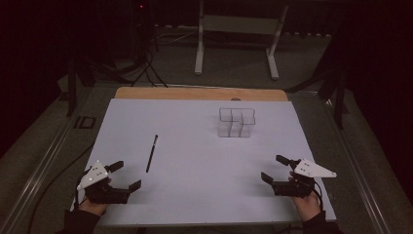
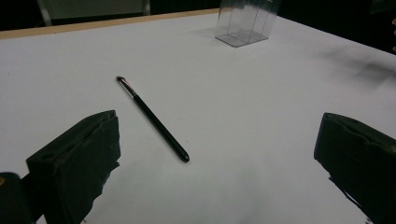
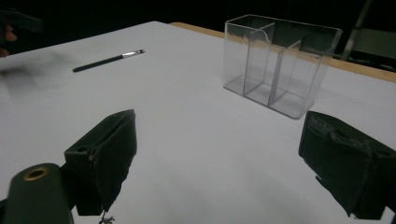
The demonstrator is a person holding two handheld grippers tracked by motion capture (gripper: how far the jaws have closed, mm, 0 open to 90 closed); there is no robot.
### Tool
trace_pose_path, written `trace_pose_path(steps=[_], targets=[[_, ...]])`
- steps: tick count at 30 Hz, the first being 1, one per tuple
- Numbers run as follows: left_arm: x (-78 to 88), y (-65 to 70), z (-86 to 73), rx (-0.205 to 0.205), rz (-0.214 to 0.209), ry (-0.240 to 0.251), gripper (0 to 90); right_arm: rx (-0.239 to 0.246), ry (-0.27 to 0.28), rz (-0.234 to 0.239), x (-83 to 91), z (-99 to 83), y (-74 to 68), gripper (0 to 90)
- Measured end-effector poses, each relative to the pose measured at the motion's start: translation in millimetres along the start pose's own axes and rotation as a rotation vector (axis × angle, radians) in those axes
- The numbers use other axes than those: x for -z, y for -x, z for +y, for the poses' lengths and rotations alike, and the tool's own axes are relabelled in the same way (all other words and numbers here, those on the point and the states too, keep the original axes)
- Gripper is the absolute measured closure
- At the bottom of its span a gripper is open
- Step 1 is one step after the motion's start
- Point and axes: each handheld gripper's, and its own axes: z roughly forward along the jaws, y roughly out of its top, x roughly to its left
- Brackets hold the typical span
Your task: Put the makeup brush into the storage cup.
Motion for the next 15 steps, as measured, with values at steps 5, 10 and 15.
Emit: trace_pose_path(steps=[5, 10, 15], targets=[[-0.7, 1.8, 0.4, -0.002, 0.001, -0.002, 1.7, -0.003, 0.005, 0.023, -1.8, -0.6, 0.2, 11.5], [-1.2, 2.3, -0.1, -0.007, 0.009, -0.012, 1.6, -0.001, -0.003, 0.044, -5.2, -1.0, -0.4, 11.4], [1.5, 0.4, 2.2, 0.019, 0.042, 0.009, 1.7, 0.004, -0.002, 0.05, -5.5, 0.6, -2.7, 11.5]])
